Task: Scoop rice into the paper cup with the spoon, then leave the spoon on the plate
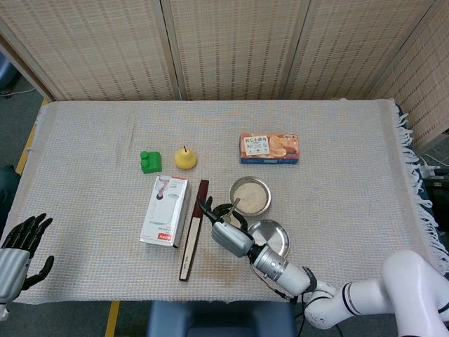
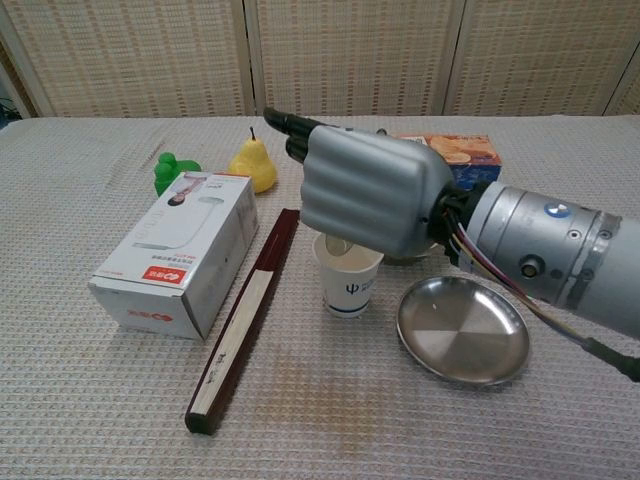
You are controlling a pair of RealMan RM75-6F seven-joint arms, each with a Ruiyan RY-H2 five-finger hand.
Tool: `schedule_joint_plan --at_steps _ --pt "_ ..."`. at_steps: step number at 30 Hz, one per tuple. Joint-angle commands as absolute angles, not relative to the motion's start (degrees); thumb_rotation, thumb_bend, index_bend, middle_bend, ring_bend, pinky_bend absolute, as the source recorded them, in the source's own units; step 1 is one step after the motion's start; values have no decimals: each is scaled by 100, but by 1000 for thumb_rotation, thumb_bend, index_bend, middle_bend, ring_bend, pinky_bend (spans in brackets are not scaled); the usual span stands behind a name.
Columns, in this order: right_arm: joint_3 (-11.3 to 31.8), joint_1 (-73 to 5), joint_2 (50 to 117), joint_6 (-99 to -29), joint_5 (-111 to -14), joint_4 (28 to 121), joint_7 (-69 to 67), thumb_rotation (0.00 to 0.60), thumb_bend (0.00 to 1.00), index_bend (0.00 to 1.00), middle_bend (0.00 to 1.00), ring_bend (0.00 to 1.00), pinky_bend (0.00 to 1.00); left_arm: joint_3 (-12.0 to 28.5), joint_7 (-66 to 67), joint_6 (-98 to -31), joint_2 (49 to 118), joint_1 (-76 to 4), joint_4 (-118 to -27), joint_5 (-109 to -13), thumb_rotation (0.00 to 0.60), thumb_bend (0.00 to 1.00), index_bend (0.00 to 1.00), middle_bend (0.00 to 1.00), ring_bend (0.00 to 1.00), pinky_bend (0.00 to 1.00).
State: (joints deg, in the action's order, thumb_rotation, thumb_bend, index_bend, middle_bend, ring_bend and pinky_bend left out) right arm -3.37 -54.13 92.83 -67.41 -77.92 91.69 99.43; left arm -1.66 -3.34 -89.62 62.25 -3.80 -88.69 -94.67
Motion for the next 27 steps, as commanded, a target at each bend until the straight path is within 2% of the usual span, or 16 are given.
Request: schedule_joint_plan --at_steps 1,3,5,7,9,14,19,27 --pt "14 -5062 9112 -7104 -7401 9563 9407 600 359 869 543 206 32 -170 -290 -8961 6226 -375 -8889 -9469 600 429 0 0 0 114" --pt "256 -4845 9058 -7296 -7147 9818 8677 600 356 866 543 206 32 -174 -290 -8960 6226 -369 -8879 -9466 600 429 0 0 0 114" --pt "542 -4545 8986 -7434 -6854 10105 7395 600 354 858 543 206 32 -169 -297 -8970 6231 -362 -8866 -9454 600 429 0 0 0 114" --pt "649 -4284 8741 -7320 -6606 10361 6209 600 353 840 543 206 32 -162 -291 -8986 6231 -353 -8872 -9447 600 429 0 0 0 114" --pt "612 -4093 8474 -7213 -6599 10526 5426 600 353 831 543 205 32 -158 -265 -9013 6232 -342 -8882 -9455 600 428 0 0 0 114" --pt "70 -3573 7901 -6839 -6993 10614 3530 600 354 817 543 201 32 -172 -151 -9041 6257 -324 -8909 -9497 600 429 0 0 0 115" --pt "-308 -3364 7889 -6500 -7310 10082 2768 600 354 812 543 195 29 -166 -60 -8992 6278 -335 -8942 -9471 600 428 0 0 0 116" --pt "-423 -3438 8351 -6116 -7593 9238 2985 600 353 807 542 171 12 -161 -39 -8950 6277 -346 -8962 -9448 600 429 0 0 0 117"
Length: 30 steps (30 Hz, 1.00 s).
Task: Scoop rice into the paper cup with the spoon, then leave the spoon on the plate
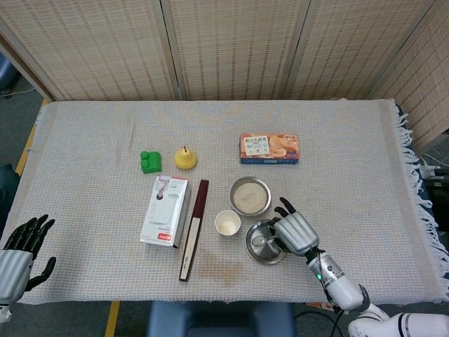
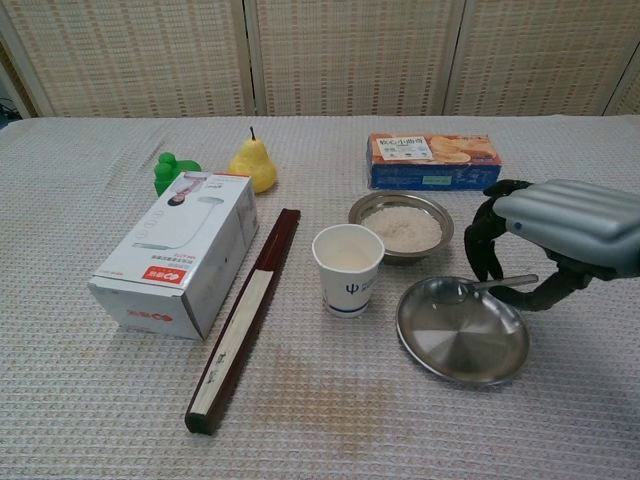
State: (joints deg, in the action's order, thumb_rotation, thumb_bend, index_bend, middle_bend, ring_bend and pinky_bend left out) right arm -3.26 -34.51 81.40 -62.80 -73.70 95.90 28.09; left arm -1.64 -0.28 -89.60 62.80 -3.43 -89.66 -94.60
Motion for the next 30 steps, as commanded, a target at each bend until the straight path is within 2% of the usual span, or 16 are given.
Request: schedule_joint_plan --at_steps 1,6,10,23,30 --pt "-415 -3437 8437 -6122 -7648 9152 3035 600 353 807 542 171 12 -155 -56 -8946 6272 -346 -8954 -9432 600 429 0 0 0 117" --pt "-374 -3441 8611 -6020 -7639 9009 3213 600 354 786 542 168 11 -143 -141 -8953 6249 -341 -8927 -9408 600 429 0 0 0 117" --pt "-335 -3482 8619 -5802 -7452 9043 3383 600 354 696 511 138 3 -150 -194 -8931 6241 -346 -8898 -9402 600 429 0 0 0 117" --pt "-245 -3495 8604 -5575 -7150 9091 3559 600 353 502 400 92 0 -136 -150 -8868 6233 -362 -8948 -9347 600 429 0 0 0 117" --pt "-227 -3471 8511 -5590 -7136 9199 3549 600 247 361 344 75 0 -151 -137 -8894 6227 -340 -8956 -9363 600 429 0 0 0 117"
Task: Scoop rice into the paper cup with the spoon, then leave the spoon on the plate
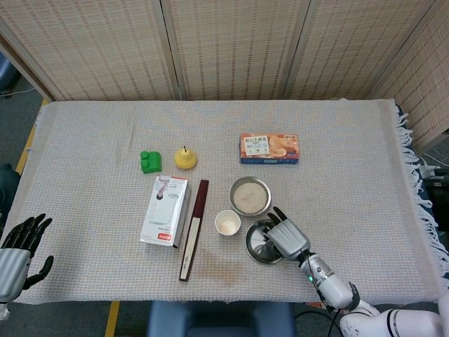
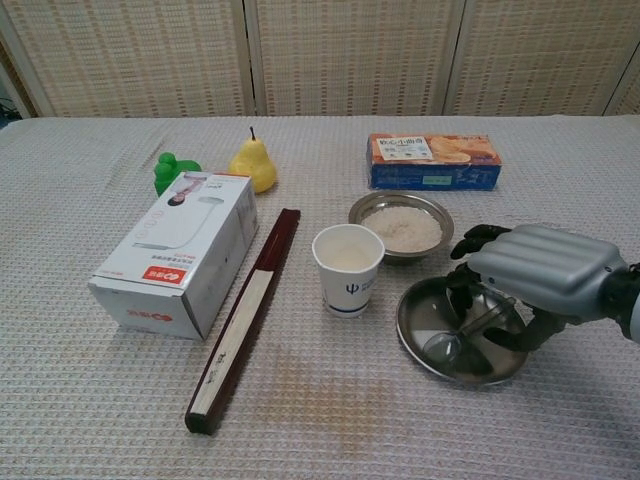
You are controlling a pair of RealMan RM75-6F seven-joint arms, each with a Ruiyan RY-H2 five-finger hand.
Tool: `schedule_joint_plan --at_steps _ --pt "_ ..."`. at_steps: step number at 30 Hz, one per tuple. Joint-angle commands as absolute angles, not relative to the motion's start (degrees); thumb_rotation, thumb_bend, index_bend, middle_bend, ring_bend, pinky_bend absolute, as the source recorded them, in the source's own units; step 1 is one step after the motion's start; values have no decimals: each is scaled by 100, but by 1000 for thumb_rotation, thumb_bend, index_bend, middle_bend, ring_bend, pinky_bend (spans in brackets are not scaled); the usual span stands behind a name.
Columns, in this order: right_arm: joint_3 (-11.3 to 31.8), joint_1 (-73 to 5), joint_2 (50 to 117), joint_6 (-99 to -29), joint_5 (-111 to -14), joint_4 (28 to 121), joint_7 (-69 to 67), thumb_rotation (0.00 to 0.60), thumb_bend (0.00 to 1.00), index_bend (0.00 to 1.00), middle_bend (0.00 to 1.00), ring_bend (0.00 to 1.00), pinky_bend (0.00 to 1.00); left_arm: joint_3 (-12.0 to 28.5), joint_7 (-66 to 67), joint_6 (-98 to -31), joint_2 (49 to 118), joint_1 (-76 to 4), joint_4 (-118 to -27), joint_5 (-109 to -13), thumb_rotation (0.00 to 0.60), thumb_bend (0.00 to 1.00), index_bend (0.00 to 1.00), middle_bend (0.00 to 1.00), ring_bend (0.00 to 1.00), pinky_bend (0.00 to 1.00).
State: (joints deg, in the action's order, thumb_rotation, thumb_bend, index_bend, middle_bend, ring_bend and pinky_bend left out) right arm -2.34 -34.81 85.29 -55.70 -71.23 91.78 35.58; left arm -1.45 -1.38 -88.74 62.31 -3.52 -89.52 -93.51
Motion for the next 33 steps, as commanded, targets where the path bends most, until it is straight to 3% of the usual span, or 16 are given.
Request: schedule_joint_plan --at_steps 1,9,15,19,22,27,33 --pt "-218 -3458 8490 -5622 -7153 9228 3531 600 230 339 333 73 0 -156 -139 -8911 6225 -330 -8958 -9372 600 429 0 0 0 117" --pt "-133 -3155 7957 -6367 -7613 9868 3154 600 172 228 231 30 0 -135 -183 -8962 6218 -318 -8946 -9377 600 429 0 0 0 118" --pt "-434 -2199 7466 -8037 -8494 10215 2962 600 172 117 120 0 0 -82 -234 -9153 6278 -274 -8846 -9428 600 429 0 0 0 118" --pt "-689 -1331 7427 -9085 -8543 10029 3278 600 171 31 27 0 0 -28 -297 -9292 6346 -237 -8731 -9420 600 428 0 0 0 114" --pt "-650 -933 7441 -9522 -8495 9799 2717 600 171 5 0 0 0 -19 -277 -9300 6347 -229 -8727 -9408 600 429 0 0 0 113" --pt "-389 -800 7241 -9543 -8298 9605 2194 600 171 0 0 0 0 3 -207 -9329 6326 -203 -8795 -9365 600 428 0 0 0 113" --pt "-385 -769 7058 -9293 -8413 9627 2056 600 171 0 0 0 0 -27 147 -9354 6382 -177 -8924 -9442 600 428 0 0 0 113"
